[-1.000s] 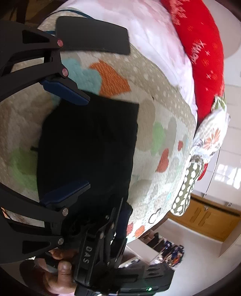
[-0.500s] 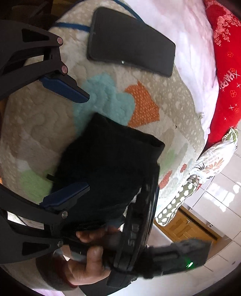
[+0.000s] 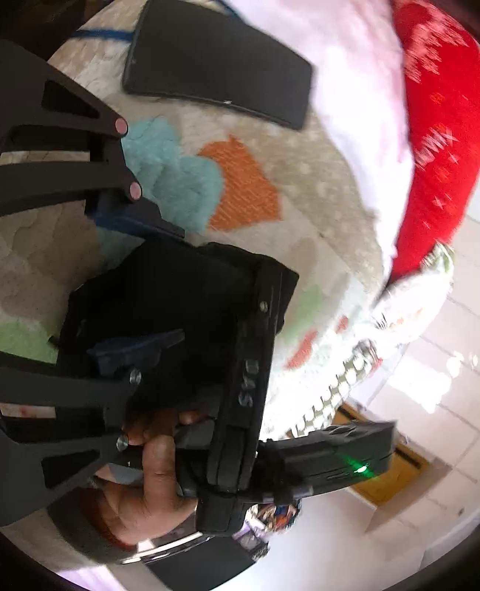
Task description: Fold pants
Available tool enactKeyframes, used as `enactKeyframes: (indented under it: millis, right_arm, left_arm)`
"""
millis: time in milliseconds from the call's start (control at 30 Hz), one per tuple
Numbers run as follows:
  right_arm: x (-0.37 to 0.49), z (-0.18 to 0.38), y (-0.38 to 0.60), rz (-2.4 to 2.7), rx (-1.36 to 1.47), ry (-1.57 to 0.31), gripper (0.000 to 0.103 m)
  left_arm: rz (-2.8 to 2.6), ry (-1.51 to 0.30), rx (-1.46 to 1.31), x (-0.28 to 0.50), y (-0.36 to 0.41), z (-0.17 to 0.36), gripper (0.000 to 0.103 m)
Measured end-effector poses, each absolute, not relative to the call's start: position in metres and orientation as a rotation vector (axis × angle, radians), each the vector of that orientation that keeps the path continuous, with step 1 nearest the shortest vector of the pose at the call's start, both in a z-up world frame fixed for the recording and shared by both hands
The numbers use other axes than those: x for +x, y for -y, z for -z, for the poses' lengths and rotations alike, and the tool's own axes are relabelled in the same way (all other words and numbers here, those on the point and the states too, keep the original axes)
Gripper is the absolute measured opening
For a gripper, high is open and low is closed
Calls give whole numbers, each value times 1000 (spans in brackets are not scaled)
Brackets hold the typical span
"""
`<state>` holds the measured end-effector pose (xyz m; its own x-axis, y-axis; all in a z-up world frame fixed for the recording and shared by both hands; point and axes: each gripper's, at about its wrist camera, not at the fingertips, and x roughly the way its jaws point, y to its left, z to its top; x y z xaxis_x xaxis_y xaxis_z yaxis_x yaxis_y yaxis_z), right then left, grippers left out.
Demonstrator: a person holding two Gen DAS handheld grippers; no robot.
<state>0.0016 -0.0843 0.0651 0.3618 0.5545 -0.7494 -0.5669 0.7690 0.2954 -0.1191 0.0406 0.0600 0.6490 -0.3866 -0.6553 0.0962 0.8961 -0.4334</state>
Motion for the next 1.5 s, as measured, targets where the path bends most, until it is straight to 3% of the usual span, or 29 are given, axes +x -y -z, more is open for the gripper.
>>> enactKeyframes:
  millis: [200, 367, 433, 533, 600, 667, 700, 767, 833, 867, 933, 1167, 1200, 1233, 1267, 1300, 1367, 1500]
  right_arm:
    - [-35, -142, 173, -671, 89, -755, 31]
    - [-68, -162, 274, -513, 194, -675, 11]
    - [-82, -151, 310, -412, 212, -705, 11]
    - [-105, -132, 348, -285, 237, -764, 17]
    - [-120, -121, 366, -265, 280, -779, 26]
    - [-134, -111, 379, -272, 362, -773, 60]
    - [-139, -106, 383, -283, 400, -764, 65]
    - [-144, -99, 382, -324, 451, -765, 68]
    - [-143, -91, 370, -369, 482, -784, 70]
    - [-142, -87, 363, -394, 489, -791, 76]
    - [-137, -80, 351, -414, 496, -811, 82]
    - [-107, -53, 312, -485, 619, -879, 84]
    - [-106, -51, 303, -483, 583, -887, 83]
    - [-107, -51, 295, -460, 524, -887, 75]
    - [-108, -54, 289, -423, 449, -884, 54]
    - [-111, -57, 289, -416, 418, -879, 46]
    - [-118, -70, 303, -445, 446, -841, 10]
    - [-141, -109, 333, -394, 372, -736, 10]
  left_arm:
    - [440, -635, -248, -150, 8, -134, 34]
    - [673, -583, -160, -162, 85, -164, 25]
    - [769, -629, -126, -162, 125, -154, 21]
    - [828, -767, -45, -155, 186, -111, 14]
    - [837, -850, -34, -152, 200, -90, 13]
    - [838, -847, -12, -160, 200, -89, 13]
    - [838, -832, -1, -163, 196, -95, 14]
    - [834, -788, 16, -168, 179, -112, 25]
    - [804, -743, 28, -169, 162, -127, 64]
    - [784, -719, 28, -170, 153, -130, 68]
    - [731, -703, 50, -167, 137, -133, 70]
    - [584, -790, 56, -146, 103, -90, 70]
    - [584, -818, 47, -145, 104, -83, 70]
    - [587, -829, 43, -145, 105, -78, 70]
    - [584, -829, 45, -146, 106, -77, 70]
    - [577, -821, 54, -148, 108, -78, 70]
    - [589, -803, 55, -152, 110, -86, 70]
    - [631, -737, 31, -155, 114, -112, 70]
